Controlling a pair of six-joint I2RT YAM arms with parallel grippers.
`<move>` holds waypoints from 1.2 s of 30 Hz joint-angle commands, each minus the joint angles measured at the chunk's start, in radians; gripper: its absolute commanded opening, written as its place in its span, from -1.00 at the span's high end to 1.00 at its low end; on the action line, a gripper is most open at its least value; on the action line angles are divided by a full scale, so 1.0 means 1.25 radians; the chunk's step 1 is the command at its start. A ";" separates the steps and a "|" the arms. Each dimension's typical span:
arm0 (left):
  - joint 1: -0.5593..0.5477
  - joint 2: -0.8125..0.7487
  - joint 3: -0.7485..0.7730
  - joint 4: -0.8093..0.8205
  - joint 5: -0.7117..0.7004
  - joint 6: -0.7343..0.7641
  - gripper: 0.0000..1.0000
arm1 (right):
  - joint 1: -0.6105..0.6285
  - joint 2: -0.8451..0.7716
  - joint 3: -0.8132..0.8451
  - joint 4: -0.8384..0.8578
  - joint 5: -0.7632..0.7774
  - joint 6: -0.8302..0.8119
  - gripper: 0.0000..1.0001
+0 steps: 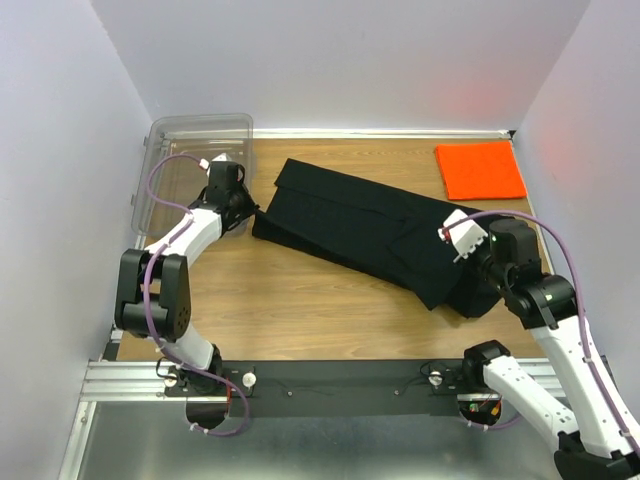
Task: Fold and stack the t-shirts
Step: Fold the tshirt
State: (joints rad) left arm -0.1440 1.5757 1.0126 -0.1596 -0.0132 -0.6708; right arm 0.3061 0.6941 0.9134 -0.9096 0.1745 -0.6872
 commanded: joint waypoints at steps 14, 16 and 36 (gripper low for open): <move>0.000 0.164 0.169 -0.049 -0.024 0.061 1.00 | -0.007 0.051 -0.028 0.105 0.070 0.027 0.99; -0.003 0.180 0.190 -0.054 -0.025 0.061 1.00 | -0.009 0.058 -0.028 0.112 0.071 0.031 0.99; -0.023 0.281 0.315 -0.102 -0.069 0.070 1.00 | -0.041 0.104 -0.034 0.174 0.063 0.033 0.99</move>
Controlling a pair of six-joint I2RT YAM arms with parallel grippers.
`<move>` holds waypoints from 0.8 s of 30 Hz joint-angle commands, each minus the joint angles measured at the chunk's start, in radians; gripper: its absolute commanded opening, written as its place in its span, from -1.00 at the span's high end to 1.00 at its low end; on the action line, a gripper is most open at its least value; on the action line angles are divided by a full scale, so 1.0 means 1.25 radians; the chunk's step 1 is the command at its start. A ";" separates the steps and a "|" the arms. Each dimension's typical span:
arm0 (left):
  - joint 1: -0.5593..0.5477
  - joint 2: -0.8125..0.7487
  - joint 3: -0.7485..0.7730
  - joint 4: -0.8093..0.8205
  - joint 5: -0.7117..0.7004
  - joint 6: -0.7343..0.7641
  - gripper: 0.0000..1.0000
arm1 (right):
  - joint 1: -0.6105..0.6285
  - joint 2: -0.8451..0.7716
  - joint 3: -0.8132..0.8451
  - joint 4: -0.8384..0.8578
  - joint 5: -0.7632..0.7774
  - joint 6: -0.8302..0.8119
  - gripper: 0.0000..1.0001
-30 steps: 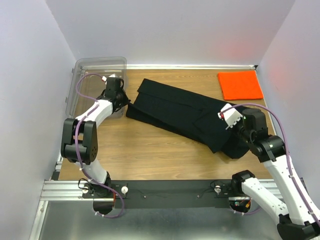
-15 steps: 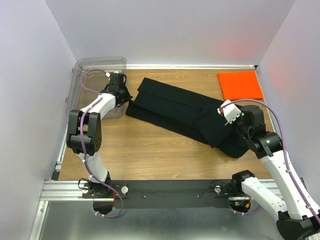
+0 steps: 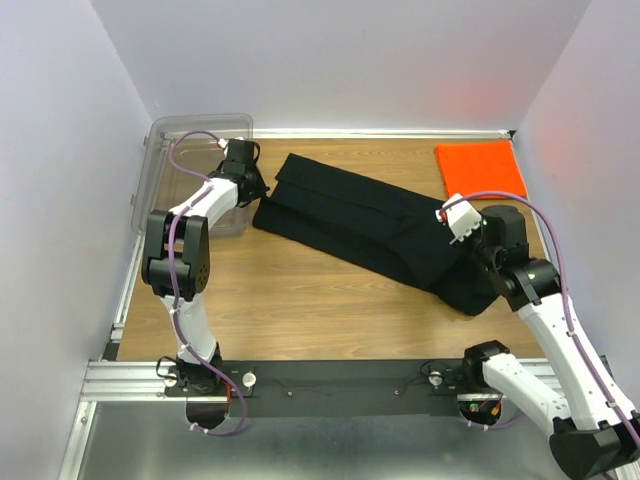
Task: Fold and stack the t-shirts
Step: Fold the tshirt
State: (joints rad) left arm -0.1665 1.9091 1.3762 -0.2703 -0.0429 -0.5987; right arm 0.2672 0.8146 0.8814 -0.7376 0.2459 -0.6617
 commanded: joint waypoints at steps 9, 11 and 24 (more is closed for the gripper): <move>-0.007 0.030 0.048 -0.030 -0.079 0.019 1.00 | -0.025 0.034 -0.008 0.067 -0.019 0.008 0.99; -0.008 0.036 0.056 -0.035 -0.081 0.020 1.00 | -0.027 0.037 -0.008 0.070 -0.022 0.005 0.99; -0.019 0.080 0.107 -0.053 -0.082 0.026 1.00 | -0.059 0.050 -0.015 0.081 -0.051 -0.006 0.99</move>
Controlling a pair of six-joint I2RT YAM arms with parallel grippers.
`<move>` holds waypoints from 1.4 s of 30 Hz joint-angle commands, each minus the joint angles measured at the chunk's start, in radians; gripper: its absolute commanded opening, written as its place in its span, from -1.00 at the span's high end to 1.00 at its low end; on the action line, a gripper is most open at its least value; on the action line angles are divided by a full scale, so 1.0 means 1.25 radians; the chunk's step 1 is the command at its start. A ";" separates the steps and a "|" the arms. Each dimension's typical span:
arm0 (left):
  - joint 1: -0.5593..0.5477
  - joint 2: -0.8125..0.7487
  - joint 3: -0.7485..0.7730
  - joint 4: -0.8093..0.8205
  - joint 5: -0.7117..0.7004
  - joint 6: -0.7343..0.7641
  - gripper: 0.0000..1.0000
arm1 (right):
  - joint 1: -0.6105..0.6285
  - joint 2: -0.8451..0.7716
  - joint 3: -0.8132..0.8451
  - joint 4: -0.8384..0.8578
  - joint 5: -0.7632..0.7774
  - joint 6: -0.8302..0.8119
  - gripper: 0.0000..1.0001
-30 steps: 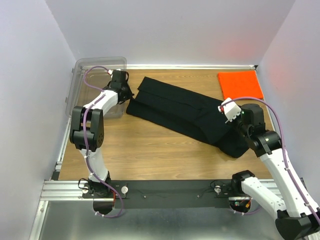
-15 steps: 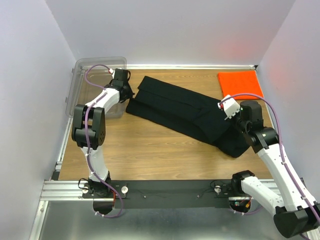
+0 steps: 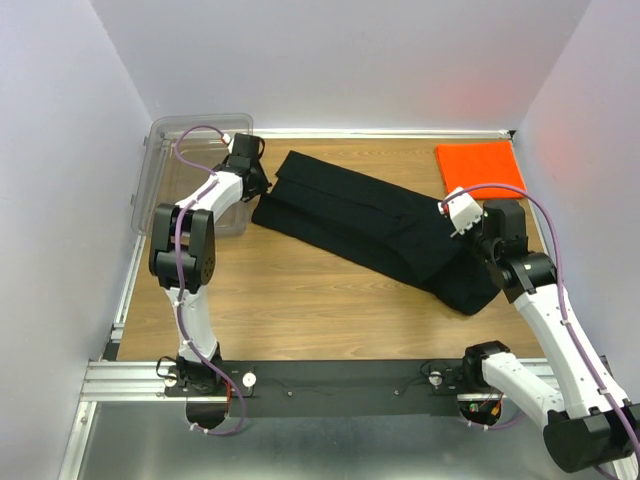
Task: Fold and stack the t-shirts
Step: Fold the tshirt
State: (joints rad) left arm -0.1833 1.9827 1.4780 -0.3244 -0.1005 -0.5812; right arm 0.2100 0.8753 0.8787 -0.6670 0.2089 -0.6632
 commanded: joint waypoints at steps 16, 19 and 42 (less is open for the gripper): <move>-0.020 0.066 0.091 -0.035 -0.052 0.021 1.00 | -0.053 -0.003 -0.039 0.023 -0.038 -0.014 0.99; -0.020 0.073 0.099 -0.037 -0.061 0.021 1.00 | -0.059 0.003 -0.038 0.024 -0.044 -0.017 0.99; -0.023 -0.180 -0.027 0.144 0.155 0.107 -0.40 | -0.069 0.124 0.008 0.049 -0.136 -0.012 0.99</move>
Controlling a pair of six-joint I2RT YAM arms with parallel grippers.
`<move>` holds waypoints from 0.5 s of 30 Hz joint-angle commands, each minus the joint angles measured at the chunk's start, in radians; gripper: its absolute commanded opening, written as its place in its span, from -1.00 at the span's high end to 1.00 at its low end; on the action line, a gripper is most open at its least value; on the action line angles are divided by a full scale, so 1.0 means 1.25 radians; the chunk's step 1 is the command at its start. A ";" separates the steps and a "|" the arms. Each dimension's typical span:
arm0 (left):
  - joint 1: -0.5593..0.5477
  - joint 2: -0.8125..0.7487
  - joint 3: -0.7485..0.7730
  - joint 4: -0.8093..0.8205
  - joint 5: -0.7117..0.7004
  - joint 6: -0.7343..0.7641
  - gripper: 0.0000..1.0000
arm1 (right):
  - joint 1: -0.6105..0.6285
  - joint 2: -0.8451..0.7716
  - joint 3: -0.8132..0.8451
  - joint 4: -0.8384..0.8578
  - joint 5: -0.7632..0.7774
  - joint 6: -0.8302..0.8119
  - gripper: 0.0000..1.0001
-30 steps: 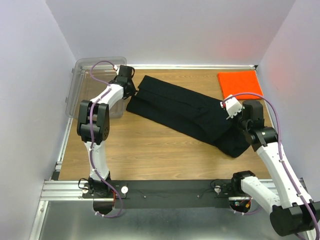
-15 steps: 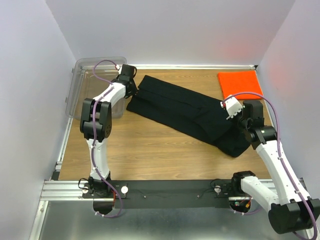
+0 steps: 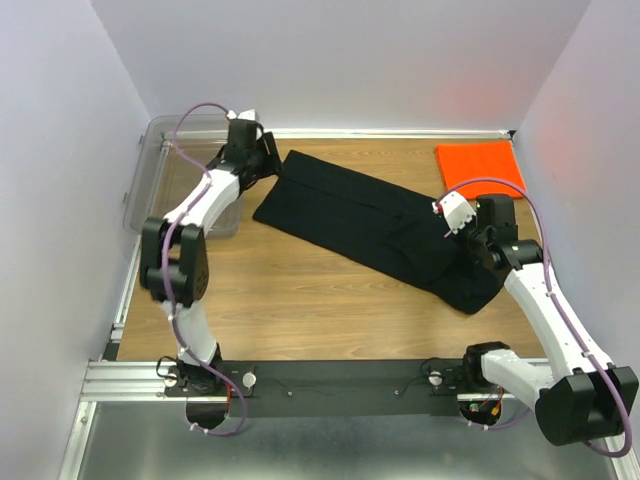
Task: Fold and stack the t-shirts
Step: Fold the tshirt
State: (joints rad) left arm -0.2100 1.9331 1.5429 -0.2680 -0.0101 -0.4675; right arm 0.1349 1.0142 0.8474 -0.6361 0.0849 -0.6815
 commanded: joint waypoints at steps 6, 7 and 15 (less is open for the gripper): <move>-0.019 -0.291 -0.317 0.183 0.215 0.032 -0.30 | -0.016 0.077 0.078 0.028 -0.091 0.022 0.99; -0.025 -0.287 -0.329 0.175 0.228 0.049 -0.25 | -0.017 0.091 0.082 0.031 -0.100 0.025 0.99; -0.102 -0.116 -0.262 0.113 0.148 0.093 0.00 | -0.026 0.211 0.165 0.055 -0.132 0.056 0.99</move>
State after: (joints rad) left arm -0.3317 1.6966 1.1641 -0.0769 0.2111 -0.3882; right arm 0.1123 1.2419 0.9947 -0.6010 -0.0303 -0.6445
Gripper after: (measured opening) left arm 0.532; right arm 0.007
